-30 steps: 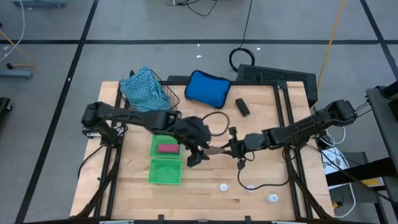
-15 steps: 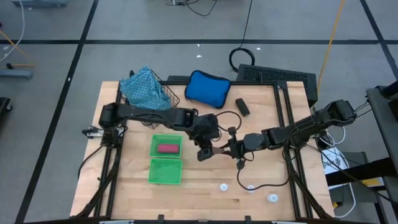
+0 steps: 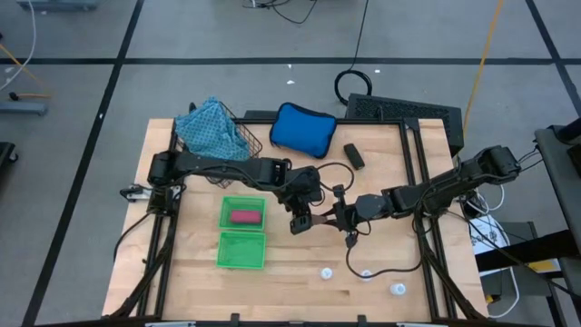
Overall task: Pick & Place Medicine items
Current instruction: Put the brown bandage into the top green basket
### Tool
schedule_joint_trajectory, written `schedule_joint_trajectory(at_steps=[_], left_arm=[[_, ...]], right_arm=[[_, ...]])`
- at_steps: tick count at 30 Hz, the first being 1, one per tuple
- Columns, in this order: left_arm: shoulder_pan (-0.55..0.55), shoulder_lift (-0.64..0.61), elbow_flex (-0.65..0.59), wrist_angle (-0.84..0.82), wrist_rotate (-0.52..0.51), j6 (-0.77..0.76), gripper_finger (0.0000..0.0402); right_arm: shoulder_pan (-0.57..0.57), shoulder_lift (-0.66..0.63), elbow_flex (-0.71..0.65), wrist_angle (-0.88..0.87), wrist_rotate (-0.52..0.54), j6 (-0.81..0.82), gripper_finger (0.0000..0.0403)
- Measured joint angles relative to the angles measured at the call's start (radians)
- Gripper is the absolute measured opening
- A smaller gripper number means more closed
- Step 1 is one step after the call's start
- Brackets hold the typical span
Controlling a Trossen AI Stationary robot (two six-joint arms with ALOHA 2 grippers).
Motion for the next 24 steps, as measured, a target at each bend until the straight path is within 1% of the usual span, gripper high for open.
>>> schedule_joint_trajectory(at_steps=[4, 6, 8, 13, 16, 18, 20, 24], left_arm=[[-0.001, 0.013, -0.001, -0.026, 0.005, 0.000, 0.0247], [-0.001, 0.020, 0.000, -0.034, 0.026, 0.002, 0.0232], [0.002, 0.033, -0.001, -0.053, 0.051, 0.002, 0.0208], [0.017, 0.045, -0.001, -0.033, 0.063, 0.014, 0.0127], [0.026, 0.044, -0.003, -0.014, 0.068, 0.037, 0.0083], [0.031, 0.035, -0.004, -0.012, 0.063, 0.046, 0.0063], [0.035, 0.016, -0.004, -0.019, 0.024, 0.052, 0.0062], [0.022, -0.043, -0.002, -0.073, -0.123, 0.086, 0.0061]], right_arm=[[0.000, 0.000, 0.000, 0.000, 0.000, -0.003, 0.0045], [0.000, 0.000, 0.000, 0.007, 0.000, -0.007, 0.0045], [0.000, 0.000, 0.000, 0.022, 0.000, -0.008, 0.0045], [-0.001, 0.000, 0.000, 0.016, 0.009, 0.002, 0.0045], [-0.001, -0.001, 0.000, 0.018, 0.011, 0.054, 0.0050], [0.000, -0.003, -0.001, 0.021, 0.032, 0.095, 0.0063], [-0.001, -0.020, -0.001, 0.012, 0.070, 0.126, 0.0084], [-0.002, -0.099, 0.003, -0.056, 0.125, 0.186, 0.0136]])
